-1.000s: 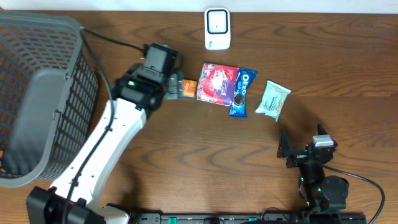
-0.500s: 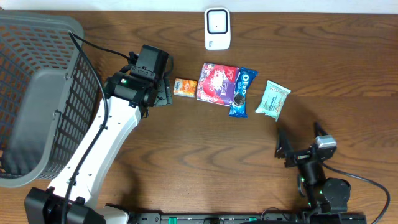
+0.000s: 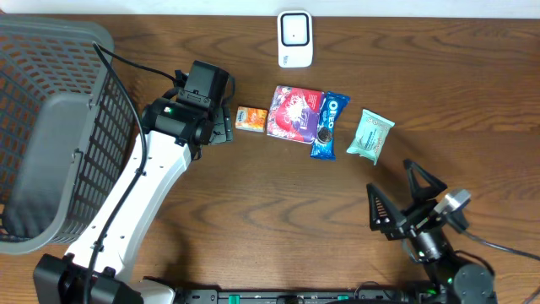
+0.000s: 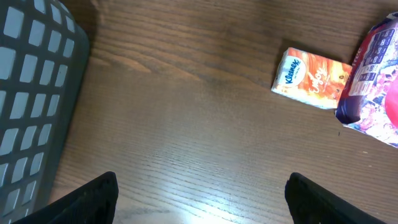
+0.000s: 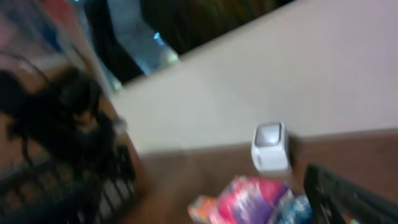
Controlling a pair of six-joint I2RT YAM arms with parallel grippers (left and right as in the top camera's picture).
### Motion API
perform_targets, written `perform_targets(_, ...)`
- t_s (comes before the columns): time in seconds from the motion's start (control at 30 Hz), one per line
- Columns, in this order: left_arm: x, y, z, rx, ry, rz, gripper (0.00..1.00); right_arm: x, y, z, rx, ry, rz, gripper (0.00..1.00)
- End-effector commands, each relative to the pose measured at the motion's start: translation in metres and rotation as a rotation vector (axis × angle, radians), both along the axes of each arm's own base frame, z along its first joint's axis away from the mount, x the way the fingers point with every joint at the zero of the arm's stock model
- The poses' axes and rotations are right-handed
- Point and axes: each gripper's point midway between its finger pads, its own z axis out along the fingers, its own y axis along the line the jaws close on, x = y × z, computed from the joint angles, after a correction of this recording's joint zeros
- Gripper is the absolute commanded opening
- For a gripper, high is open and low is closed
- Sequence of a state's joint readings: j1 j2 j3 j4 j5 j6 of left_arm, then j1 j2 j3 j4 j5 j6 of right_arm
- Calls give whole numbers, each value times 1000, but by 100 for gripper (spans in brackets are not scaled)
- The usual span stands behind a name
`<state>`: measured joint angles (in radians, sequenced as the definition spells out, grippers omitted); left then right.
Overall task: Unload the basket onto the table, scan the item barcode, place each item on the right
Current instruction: 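Reach the right gripper to the mint-green wipes pack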
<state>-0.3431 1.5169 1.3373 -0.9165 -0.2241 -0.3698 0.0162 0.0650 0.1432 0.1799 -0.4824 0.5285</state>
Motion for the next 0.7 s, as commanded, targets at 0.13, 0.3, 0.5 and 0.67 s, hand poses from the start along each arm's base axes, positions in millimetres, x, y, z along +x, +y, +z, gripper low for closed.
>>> perform_targets(0.13,2,3,1,14,-5,17,86,40,-33,-6,-314,381,-188,99)
perform_targets(0.3,2,3,1,15,-5,17,86,82,-45,-49,-421,815,-165,99)
perform_targets(0.5,2,3,1,14,-5,17,86,124,2,-59,-303,1022,179,99)
perform_targets(0.67,2,3,1,15,-5,17,86,148,29,-72,-258,1056,325,99)
